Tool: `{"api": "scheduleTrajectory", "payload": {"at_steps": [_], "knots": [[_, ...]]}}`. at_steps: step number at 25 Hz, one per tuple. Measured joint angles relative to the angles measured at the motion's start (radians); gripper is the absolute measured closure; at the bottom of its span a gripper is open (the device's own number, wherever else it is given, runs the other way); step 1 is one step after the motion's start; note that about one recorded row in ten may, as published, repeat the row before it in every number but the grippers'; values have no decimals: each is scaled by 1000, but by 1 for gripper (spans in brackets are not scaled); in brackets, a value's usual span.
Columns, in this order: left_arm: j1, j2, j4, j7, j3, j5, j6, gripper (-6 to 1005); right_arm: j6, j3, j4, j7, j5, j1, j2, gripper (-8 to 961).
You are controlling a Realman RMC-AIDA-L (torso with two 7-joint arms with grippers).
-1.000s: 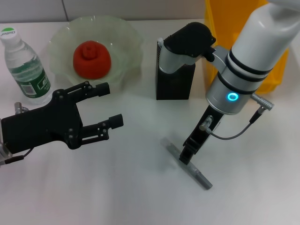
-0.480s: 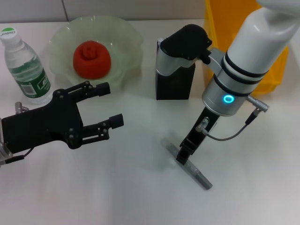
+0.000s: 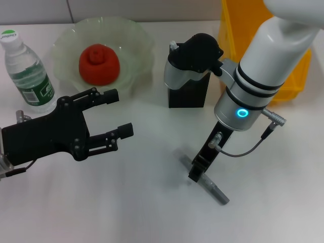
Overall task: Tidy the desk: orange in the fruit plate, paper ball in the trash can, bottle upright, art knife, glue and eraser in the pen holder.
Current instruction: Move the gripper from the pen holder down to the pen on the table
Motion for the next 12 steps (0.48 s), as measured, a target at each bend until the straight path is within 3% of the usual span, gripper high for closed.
{"api": "scheduleTrajectory", "payload": {"at_steps": [5,12], "knots": [[1,0,-4,0,0,0,0,212,1,-1,4,0,0,-2,0,563],[-2,0,-23,3,0,0,0,212,3,-1,8,0,0,-2,0,660]]}}
